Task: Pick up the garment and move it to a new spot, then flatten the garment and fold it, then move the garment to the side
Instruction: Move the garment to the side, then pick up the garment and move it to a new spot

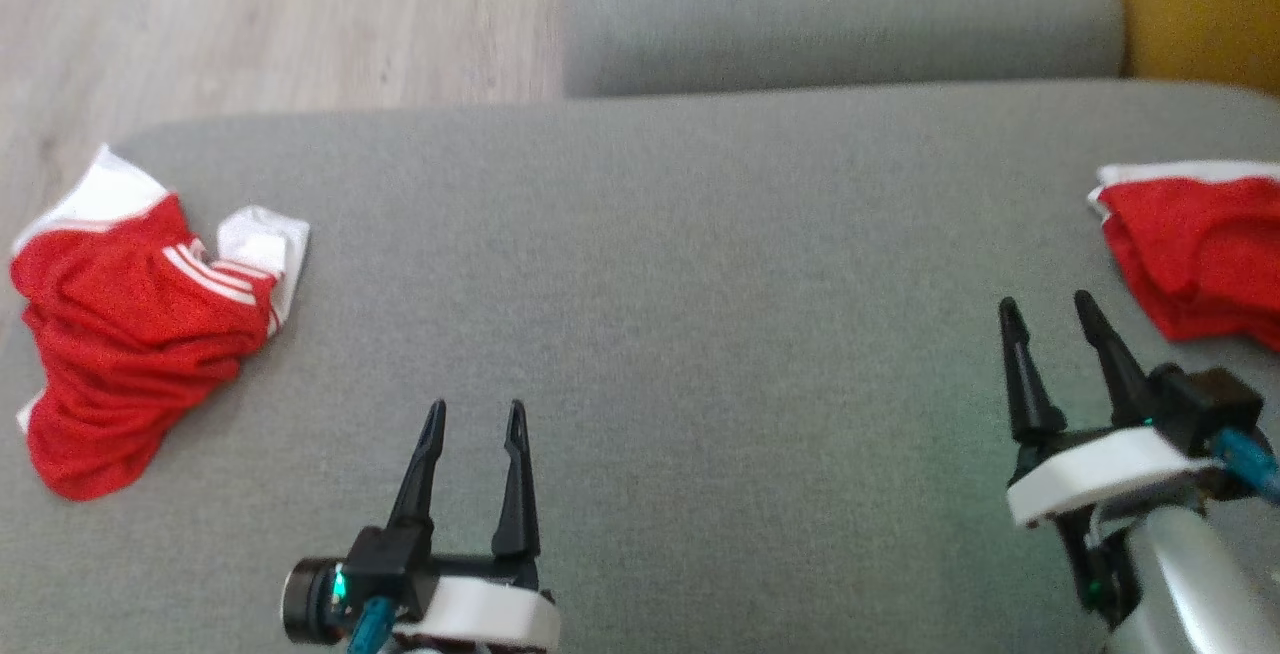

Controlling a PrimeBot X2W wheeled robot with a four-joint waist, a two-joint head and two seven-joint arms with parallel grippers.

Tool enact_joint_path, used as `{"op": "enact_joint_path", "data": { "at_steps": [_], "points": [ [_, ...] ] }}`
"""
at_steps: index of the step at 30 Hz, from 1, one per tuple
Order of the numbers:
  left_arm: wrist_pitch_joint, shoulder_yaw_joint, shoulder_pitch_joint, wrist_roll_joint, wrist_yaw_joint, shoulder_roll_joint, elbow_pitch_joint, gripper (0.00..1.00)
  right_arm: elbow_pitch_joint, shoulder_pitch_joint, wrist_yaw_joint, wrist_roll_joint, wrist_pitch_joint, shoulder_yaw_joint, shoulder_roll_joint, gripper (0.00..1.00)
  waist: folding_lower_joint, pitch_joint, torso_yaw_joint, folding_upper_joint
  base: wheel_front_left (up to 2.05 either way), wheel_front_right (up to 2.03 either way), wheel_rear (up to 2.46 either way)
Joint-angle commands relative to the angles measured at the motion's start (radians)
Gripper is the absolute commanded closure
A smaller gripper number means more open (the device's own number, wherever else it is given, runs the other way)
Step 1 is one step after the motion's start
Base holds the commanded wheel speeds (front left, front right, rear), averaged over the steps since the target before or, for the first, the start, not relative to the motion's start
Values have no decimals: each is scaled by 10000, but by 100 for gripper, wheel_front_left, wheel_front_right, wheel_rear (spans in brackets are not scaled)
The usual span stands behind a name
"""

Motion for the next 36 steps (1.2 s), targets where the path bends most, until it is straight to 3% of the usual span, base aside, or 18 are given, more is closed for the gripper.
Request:
{"op": "enact_joint_path", "data": {
  "at_steps": [1, 7, 12, 22, 36],
  "points": [
    [-51, 475, -27, -17, 98, -16, -411, 0, -1490, 417, -9, -172, -133, 3, 252, 0, 5, -700, 160, -1, 0, 0, 0],
    [-51, 923, 744, 94, 179, -16, -850, 0, -2847, 2179, -9, -518, -136, -361, 613, 0, 5, -1225, 21, -1, 0, 0, 0],
    [-51, 1118, 1677, 689, 65, -6, -1055, 0, -3097, 3377, -9, -746, -138, -500, 806, 0, 5, -1586, -54, -1, 0, 0, 0],
    [-51, 1461, 1803, 1232, -189, -9, -981, 0, -3163, 3745, -9, -975, -138, -645, 1138, 0, 5, -1750, -3, -1, 0, 0, 0],
    [-51, 1600, 1816, 1289, -328, -15, -974, 0, -3039, 3688, -9, -936, -139, -407, 1077, 0, 5, -1646, 155, -1, 0, 0, 0]
  ]
}}
